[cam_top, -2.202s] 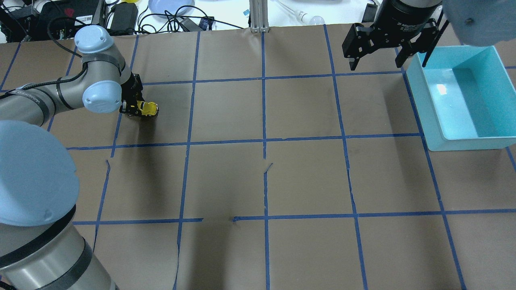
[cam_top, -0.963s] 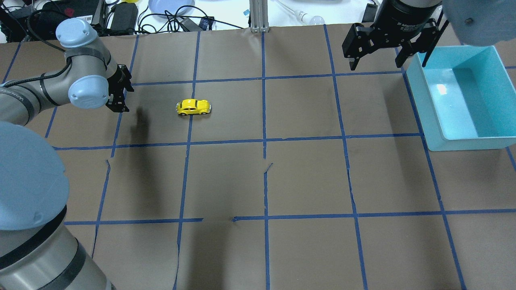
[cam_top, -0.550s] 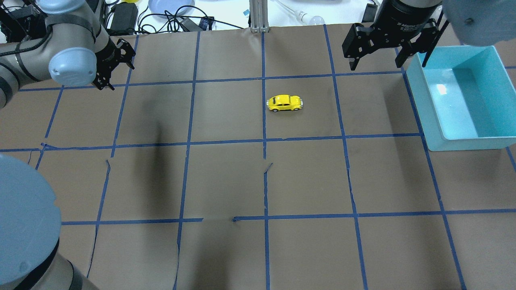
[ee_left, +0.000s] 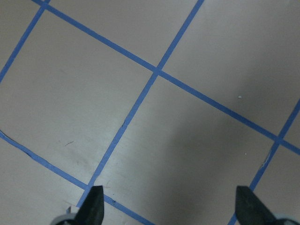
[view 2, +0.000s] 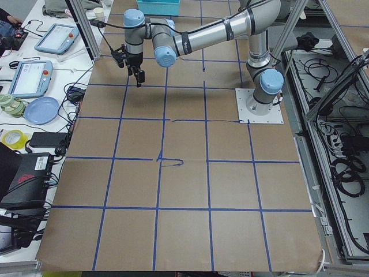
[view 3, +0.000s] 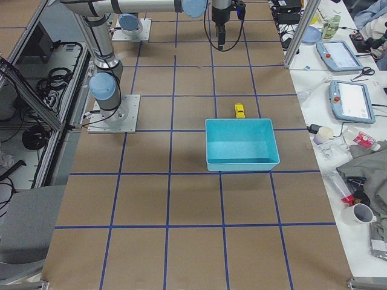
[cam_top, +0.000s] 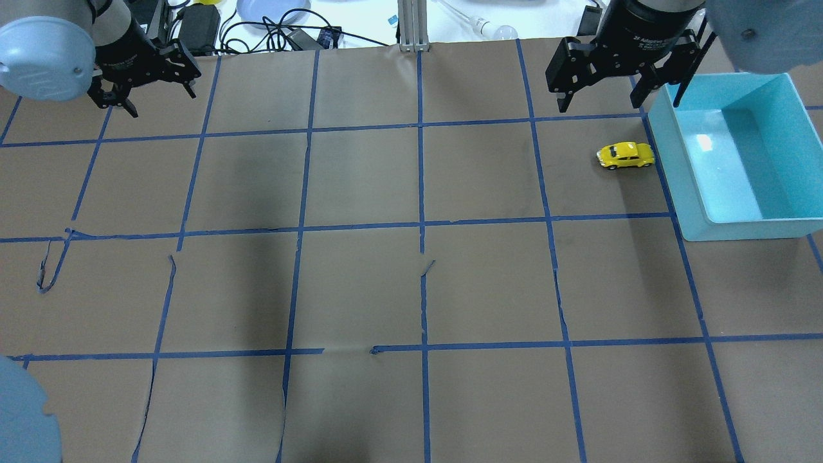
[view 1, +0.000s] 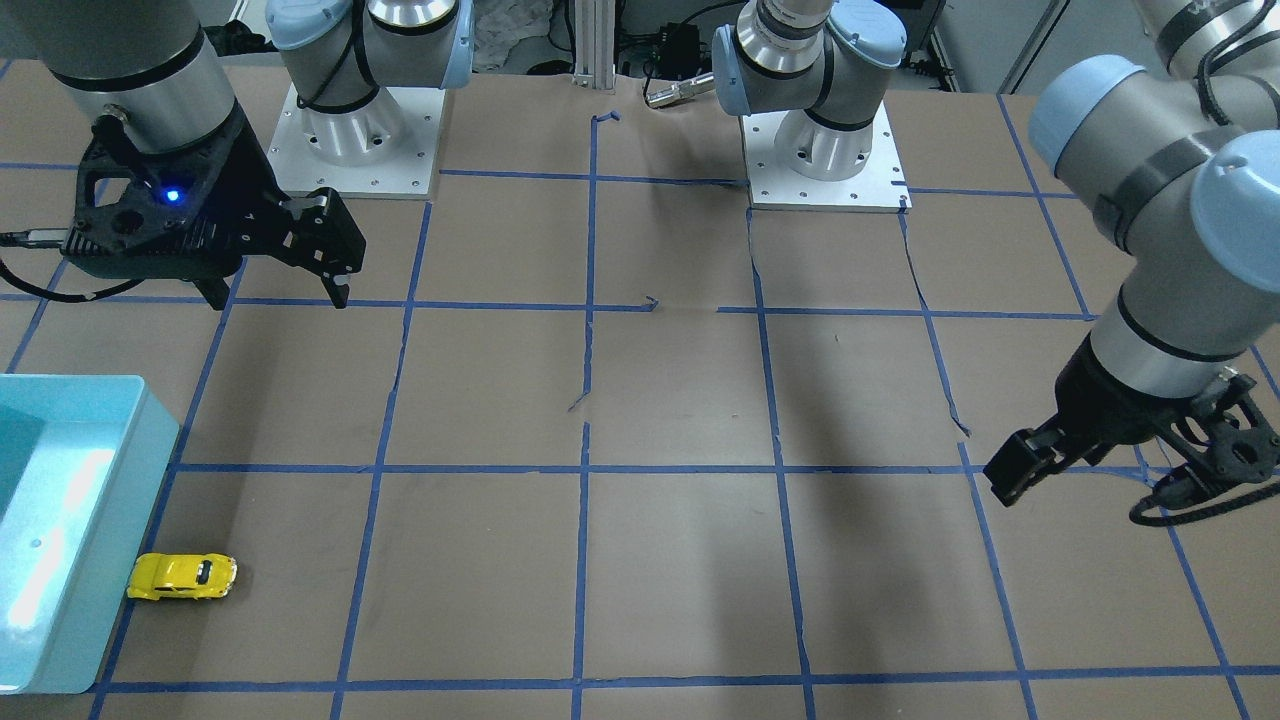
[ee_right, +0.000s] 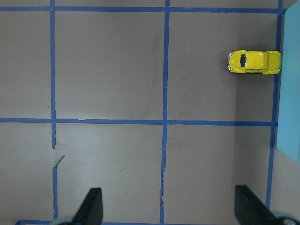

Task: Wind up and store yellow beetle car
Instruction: 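Raise the left gripper away while lowering the right gripper onto the car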

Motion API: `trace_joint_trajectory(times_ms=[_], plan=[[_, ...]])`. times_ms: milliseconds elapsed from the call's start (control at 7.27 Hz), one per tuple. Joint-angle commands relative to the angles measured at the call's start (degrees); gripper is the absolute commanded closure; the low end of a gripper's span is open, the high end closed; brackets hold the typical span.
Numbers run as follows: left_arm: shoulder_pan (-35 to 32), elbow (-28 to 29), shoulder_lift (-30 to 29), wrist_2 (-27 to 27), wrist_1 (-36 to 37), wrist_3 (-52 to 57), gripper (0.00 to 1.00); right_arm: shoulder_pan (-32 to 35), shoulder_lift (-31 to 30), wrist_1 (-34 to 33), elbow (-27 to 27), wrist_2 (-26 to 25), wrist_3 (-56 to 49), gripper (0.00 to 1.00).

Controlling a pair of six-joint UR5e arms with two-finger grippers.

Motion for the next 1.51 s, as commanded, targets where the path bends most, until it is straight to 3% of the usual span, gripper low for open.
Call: trace_joint_trajectory(times_ms=[0,275,550,688,826,963,1239,1376], plan=[[-1.9,0.1,3.3,-0.6,-9.0,4.6,0.0,0.0,-0.1,0.0,-0.4,-0.1,-0.1,0.0],[-8.6,0.1,6.1,-2.8,-9.7,4.5,0.0,0.1,-0.1,0.0,-1.0,0.0,-0.1,0.0],[-10.3,-0.6,8.6,-2.5,-11.3,4.2,0.0,-1.0,0.2,0.4,-3.2,6.8,1.3,0.0],[-10.4,-0.8,8.6,-2.2,-16.3,4.0,0.0,-1.4,0.6,1.9,-3.4,4.7,0.6,0.0],[-10.5,-1.4,8.6,-2.6,-16.6,4.6,0.0,-2.1,1.1,3.4,-3.7,2.7,-2.3,0.0],[-10.8,-1.8,9.8,-2.6,-16.7,4.7,0.0,-2.5,2.8,2.6,-3.7,1.6,-16.6,0.0],[-10.7,-3.3,11.0,-3.5,-16.6,8.0,0.0,-5.7,8.8,0.6,-4.0,2.4,-31.4,0.0],[-10.1,-3.8,11.7,-2.7,-16.7,12.8,0.0,-6.3,13.2,-3.3,-4.0,2.0,-47.2,0.0]])
